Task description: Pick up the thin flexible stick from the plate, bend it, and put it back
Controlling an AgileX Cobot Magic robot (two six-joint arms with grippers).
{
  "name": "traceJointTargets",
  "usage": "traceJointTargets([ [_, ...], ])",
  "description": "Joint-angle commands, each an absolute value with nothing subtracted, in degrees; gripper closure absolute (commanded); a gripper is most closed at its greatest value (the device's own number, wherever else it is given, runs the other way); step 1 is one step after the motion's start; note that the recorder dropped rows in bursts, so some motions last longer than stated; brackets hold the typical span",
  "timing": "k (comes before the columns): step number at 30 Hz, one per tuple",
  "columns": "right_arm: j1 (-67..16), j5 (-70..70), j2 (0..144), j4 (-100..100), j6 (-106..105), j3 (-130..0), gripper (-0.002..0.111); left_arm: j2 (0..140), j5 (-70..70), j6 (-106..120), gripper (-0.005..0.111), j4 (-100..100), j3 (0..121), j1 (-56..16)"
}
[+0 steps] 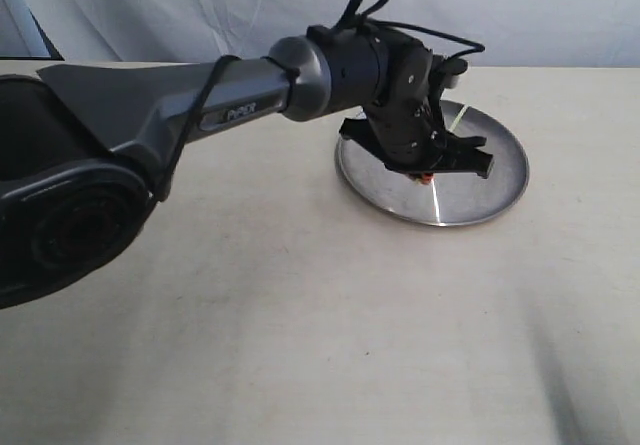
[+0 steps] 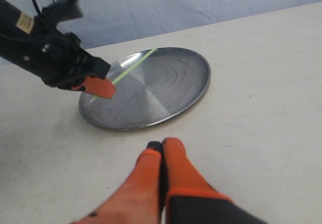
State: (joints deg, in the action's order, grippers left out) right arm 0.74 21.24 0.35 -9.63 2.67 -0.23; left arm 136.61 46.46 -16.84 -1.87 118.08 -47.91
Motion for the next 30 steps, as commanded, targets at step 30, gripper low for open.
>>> traceJointTargets([
  [30, 0.6, 10.1, 0.0, -14.5, 4.6, 0.0, 0.108, 83.4, 34.6, 15.7, 0.107, -20.7, 63.0, -48.1],
])
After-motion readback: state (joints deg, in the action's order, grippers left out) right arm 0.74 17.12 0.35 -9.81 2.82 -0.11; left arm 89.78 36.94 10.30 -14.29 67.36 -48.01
